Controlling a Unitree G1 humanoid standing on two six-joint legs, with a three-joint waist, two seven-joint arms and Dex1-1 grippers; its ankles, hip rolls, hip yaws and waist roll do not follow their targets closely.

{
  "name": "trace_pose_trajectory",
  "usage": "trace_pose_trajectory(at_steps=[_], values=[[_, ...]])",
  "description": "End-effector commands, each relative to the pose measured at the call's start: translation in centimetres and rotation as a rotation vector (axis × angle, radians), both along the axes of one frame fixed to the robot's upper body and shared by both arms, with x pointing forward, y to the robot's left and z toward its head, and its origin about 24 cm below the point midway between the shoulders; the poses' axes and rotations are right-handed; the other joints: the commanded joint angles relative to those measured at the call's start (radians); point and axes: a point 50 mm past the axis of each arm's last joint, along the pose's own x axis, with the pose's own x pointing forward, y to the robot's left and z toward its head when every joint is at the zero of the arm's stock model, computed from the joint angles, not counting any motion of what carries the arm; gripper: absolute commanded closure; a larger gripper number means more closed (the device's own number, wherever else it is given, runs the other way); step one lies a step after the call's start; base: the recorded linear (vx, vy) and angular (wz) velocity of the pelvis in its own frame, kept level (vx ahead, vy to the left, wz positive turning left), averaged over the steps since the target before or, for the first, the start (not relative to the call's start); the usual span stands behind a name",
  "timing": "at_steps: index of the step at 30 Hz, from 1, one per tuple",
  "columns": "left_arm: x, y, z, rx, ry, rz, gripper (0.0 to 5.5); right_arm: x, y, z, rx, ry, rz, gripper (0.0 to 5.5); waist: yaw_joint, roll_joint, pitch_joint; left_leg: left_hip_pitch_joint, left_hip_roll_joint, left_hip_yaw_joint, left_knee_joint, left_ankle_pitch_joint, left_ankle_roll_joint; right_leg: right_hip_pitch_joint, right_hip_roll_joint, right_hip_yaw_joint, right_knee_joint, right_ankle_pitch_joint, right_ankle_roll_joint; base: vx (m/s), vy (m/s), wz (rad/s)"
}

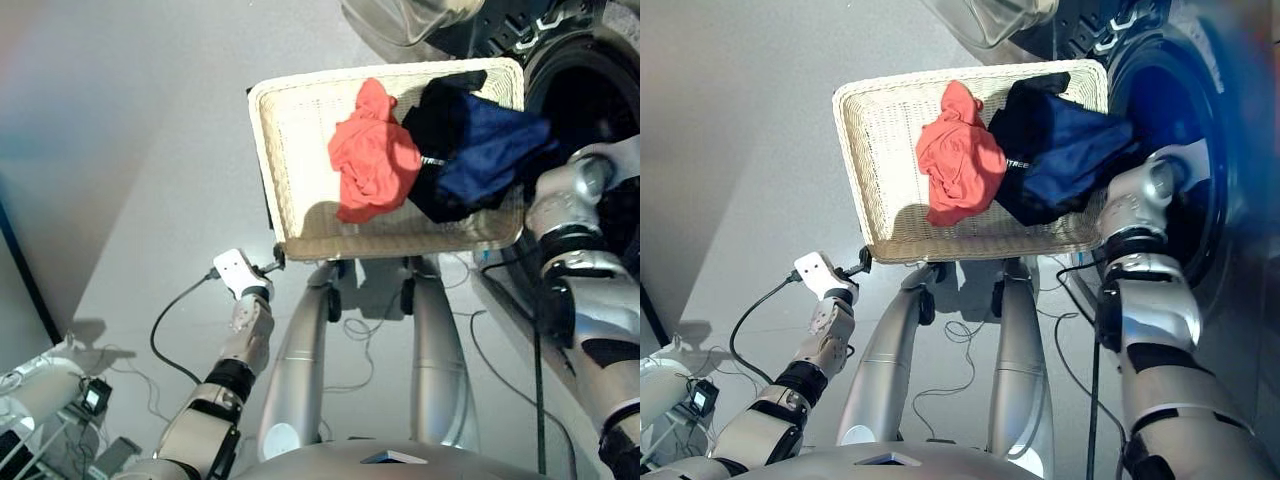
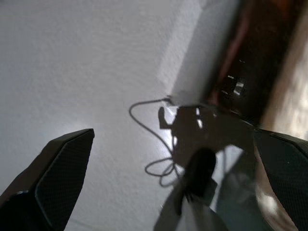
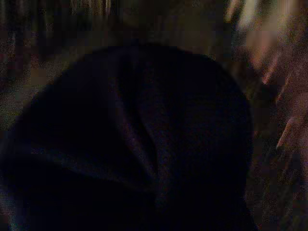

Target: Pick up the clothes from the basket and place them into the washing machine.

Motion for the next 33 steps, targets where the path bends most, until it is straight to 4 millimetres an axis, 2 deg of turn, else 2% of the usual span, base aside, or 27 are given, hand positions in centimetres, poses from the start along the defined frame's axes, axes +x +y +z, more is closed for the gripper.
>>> trace_pose_trajectory(at_steps=[1,2,4,5,6,7,8,9,10,12,13,15,17,19,21,24,26,28,29,31,33], values=[[-0.5,2.3,0.1,0.041,-0.024,0.087,0.0,-2.3,0.0,6.4,-0.312,-0.1,-0.138,5.5,-0.05,0.009,-0.031,0.026,0.006,-0.047,0.101,-0.146,0.003,0.048,0.009,-0.005,0.035,-0.111,0.069,0.0,0.0,0.0],[-0.4,2.0,0.1,0.041,-0.022,0.081,0.0,-1.8,0.3,5.9,-0.286,-0.088,-0.113,5.5,-0.048,0.006,-0.034,0.025,0.004,-0.047,0.104,-0.146,0.004,0.047,0.007,-0.007,0.038,-0.112,0.068,0.0,0.0,0.0],[-0.3,1.3,0.0,0.026,-0.015,0.069,0.0,0.0,1.5,3.3,-0.205,-0.033,-0.007,5.5,-0.051,-0.003,-0.044,0.026,0.001,-0.048,0.103,-0.15,0.005,0.052,0.011,-0.011,0.03,-0.108,0.067,0.0,0.0,0.0],[-0.3,1.4,-0.1,0.027,-0.015,0.07,0.0,0.0,1.5,3.2,-0.202,-0.032,-0.004,3.97,-0.052,-0.005,-0.045,0.026,0.002,-0.048,0.103,-0.15,0.005,0.052,0.011,-0.011,0.03,-0.108,0.067,0.0,0.0,0.0],[-0.2,1.2,0.0,0.018,-0.013,0.066,0.0,1.0,2.3,1.7,-0.145,-0.014,0.084,0.0,-0.053,-0.01,-0.05,0.025,0.002,-0.048,0.104,-0.15,0.003,0.053,0.014,-0.012,0.029,-0.106,0.065,0.0,0.0,0.0],[0.0,1.0,0.0,0.012,-0.012,0.061,0.0,1.7,3.2,0.6,-0.112,0.004,0.148,0.0,-0.056,-0.014,-0.053,0.025,0.002,-0.049,0.102,-0.15,0.003,0.056,0.014,-0.013,0.024,-0.105,0.065,0.0,0.0,0.0],[0.1,0.8,-0.1,0.007,-0.002,0.051,0.0,3.2,4.8,-3.0,-0.013,0.083,0.31,0.0,-0.059,-0.018,-0.059,0.03,0.002,-0.053,0.093,-0.147,0.0,0.064,0.013,-0.014,0.013,-0.1,0.065,0.0,0.0,0.0],[0.2,0.8,-0.1,0.004,-0.001,0.048,0.0,3.5,5.3,-4.3,0.03,0.098,0.345,0.0,-0.062,-0.02,-0.062,0.034,0.002,-0.055,0.087,-0.144,-0.002,0.07,0.012,-0.017,0.006,-0.098,0.064,0.0,0.0,0.0],[0.2,0.8,-0.1,0.005,0.0,0.049,0.0,3.5,5.3,-4.3,0.032,0.098,0.347,0.0,-0.063,-0.021,-0.062,0.036,0.002,-0.056,0.085,-0.144,-0.002,0.072,0.011,-0.017,0.005,-0.098,0.064,0.0,0.0,0.0],[0.4,0.6,-0.1,0.012,-0.001,0.031,0.0,4.5,8.0,-7.4,0.109,0.148,0.482,0.0,-0.065,-0.025,-0.066,0.057,0.005,-0.058,0.054,-0.133,-0.007,0.097,0.006,-0.024,-0.022,-0.089,0.066,0.0,0.0,0.0],[0.4,0.6,-0.1,0.013,-0.001,0.032,0.0,4.5,8.0,-7.5,0.11,0.148,0.483,0.0,-0.067,-0.025,-0.065,0.061,0.004,-0.058,0.051,-0.131,-0.007,0.1,0.005,-0.024,-0.024,-0.088,0.066,0.0,0.0,0.0],[1.0,0.5,0.6,0.013,-0.032,0.021,0.0,5.0,10.8,-9.7,0.133,0.194,0.609,0.0,-0.067,-0.027,-0.066,0.09,0.006,-0.057,0.016,-0.118,-0.011,0.13,0.004,-0.027,-0.052,-0.077,0.067,0.0,0.0,0.0],[1.3,0.4,1.2,0.006,-0.064,0.014,0.0,5.2,12.3,-10.7,0.135,0.217,0.692,0.0,-0.068,-0.033,-0.063,0.115,0.007,-0.058,-0.01,-0.108,-0.012,0.155,0.001,-0.031,-0.079,-0.064,0.069,0.0,0.0,0.0],[1.5,0.3,1.5,0.01,-0.072,0.009,0.0,5.2,13.1,-11.2,0.13,0.235,0.721,0.0,-0.07,-0.036,-0.061,0.13,0.007,-0.059,-0.028,-0.101,-0.014,0.17,0.001,-0.035,-0.096,-0.059,0.069,0.0,0.0,0.0],[2.2,0.1,2.5,0.022,-0.112,-0.019,0.0,5.2,15.0,-12.6,0.074,0.309,0.827,0.0,-0.075,-0.046,-0.053,0.178,0.009,-0.059,-0.076,-0.08,-0.019,0.221,-0.003,-0.044,-0.15,-0.033,0.075,0.0,0.0,0.0],[2.8,-0.7,3.5,0.067,-0.152,-0.088,0.0,4.6,16.5,-14.4,0.001,0.39,0.931,0.0,-0.082,-0.058,-0.04,0.241,0.009,-0.059,-0.134,-0.054,-0.026,0.28,-0.003,-0.049,-0.209,-0.005,0.081,0.0,0.0,0.0],[3.3,-1.4,4.1,0.096,-0.175,-0.135,0.0,4.3,18.4,-15.2,-0.135,0.474,1.027,0.0,-0.089,-0.07,-0.032,0.287,0.007,-0.056,-0.17,-0.037,-0.03,0.326,-0.002,-0.053,-0.254,0.017,0.085,0.0,0.0,0.0],[3.5,-1.7,4.5,0.108,-0.191,-0.157,0.0,3.9,18.7,-15.8,-0.184,0.515,1.044,0.0,-0.092,-0.074,-0.028,0.309,0.004,-0.054,-0.189,-0.029,-0.031,0.347,-0.001,-0.053,-0.272,0.024,0.086,-0.051,-0.006,-0.014],[3.9,-2.9,5.2,0.135,-0.222,-0.217,0.0,3.1,20.2,-17.2,-0.273,0.591,1.112,0.0,-0.103,-0.088,-0.022,0.342,-0.005,-0.045,-0.227,0.015,-0.03,0.39,-0.009,-0.056,-0.329,0.071,0.087,-0.102,-0.011,-0.056],[4.0,-3.5,5.6,0.141,-0.236,-0.238,0.0,2.5,20.9,-18.0,-0.32,0.626,1.149,0.0,-0.107,-0.093,-0.018,0.37,-0.008,-0.043,-0.25,0.025,-0.032,0.42,-0.009,-0.055,-0.354,0.082,0.09,-0.046,-0.001,-0.027],[4.3,-4.8,5.6,0.182,-0.224,-0.302,0.0,1.0,22.3,-20.5,-0.363,0.712,1.22,0.0,-0.121,-0.105,-0.012,0.447,-0.008,-0.034,-0.304,0.041,-0.036,0.493,-0.009,-0.05,-0.414,0.104,0.1,0.0,0.0,0.0]])
